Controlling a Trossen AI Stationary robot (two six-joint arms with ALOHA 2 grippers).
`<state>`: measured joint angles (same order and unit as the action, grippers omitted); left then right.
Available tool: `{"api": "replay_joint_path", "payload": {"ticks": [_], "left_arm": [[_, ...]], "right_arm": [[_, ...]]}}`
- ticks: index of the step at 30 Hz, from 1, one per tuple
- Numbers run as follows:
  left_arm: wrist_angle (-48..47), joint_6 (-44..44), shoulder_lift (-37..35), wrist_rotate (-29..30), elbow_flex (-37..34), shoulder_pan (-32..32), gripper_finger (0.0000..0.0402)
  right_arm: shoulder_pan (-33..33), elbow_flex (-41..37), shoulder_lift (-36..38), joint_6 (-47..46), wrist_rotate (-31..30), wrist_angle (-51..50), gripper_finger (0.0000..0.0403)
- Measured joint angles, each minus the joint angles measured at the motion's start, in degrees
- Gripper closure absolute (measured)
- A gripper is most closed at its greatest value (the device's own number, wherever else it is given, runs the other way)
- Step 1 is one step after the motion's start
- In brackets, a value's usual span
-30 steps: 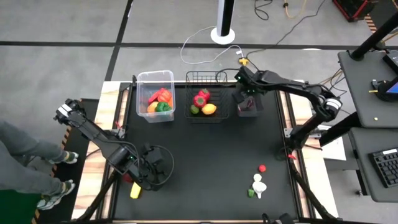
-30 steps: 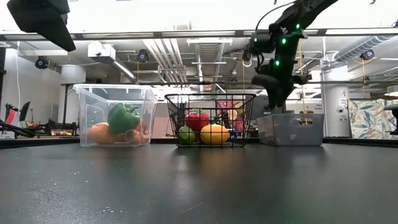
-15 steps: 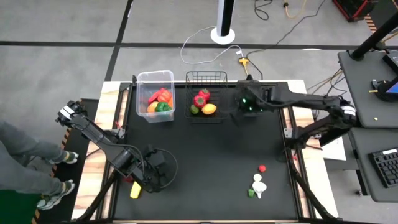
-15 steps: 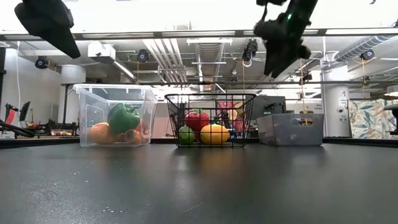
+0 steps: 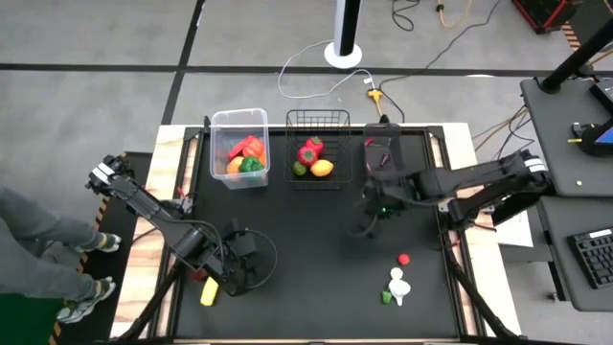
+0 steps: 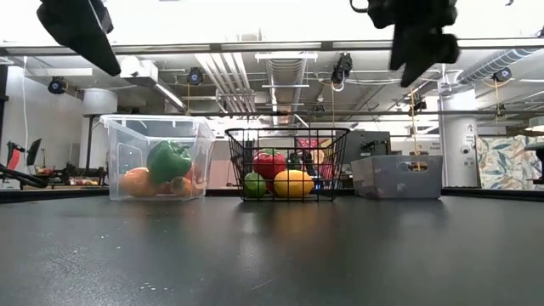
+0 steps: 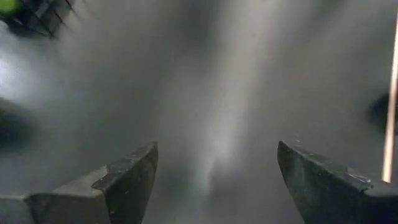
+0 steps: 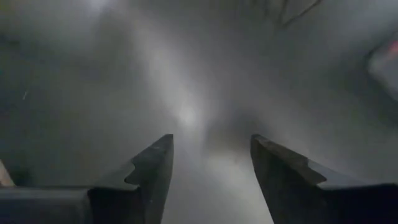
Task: Sort produce into baskets
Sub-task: Put the corn into the transparent basket
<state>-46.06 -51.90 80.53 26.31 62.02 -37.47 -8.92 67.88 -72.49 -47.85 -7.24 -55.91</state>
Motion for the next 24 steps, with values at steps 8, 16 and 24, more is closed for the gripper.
{"api": "replay_joint_path", "payload": {"ticks": [8,16,24], "left_arm": [[-3.30,-17.37,0.42,-18.95,0.00,0.07,0.0090],[-3.69,-40.02,5.86,-30.98,0.82,-6.62,0.0090],[-15.01,-56.69,9.69,-29.08,4.94,-12.19,0.0090]], "right_arm": [[-5.67,-0.09,-0.76,-5.56,3.76,-1.58,0.0174],[-5.71,-0.38,-1.58,-2.03,-0.71,-0.64,0.0162],[-5.71,-0.63,-1.97,0.52,-1.67,-0.62,0.0162]]}}
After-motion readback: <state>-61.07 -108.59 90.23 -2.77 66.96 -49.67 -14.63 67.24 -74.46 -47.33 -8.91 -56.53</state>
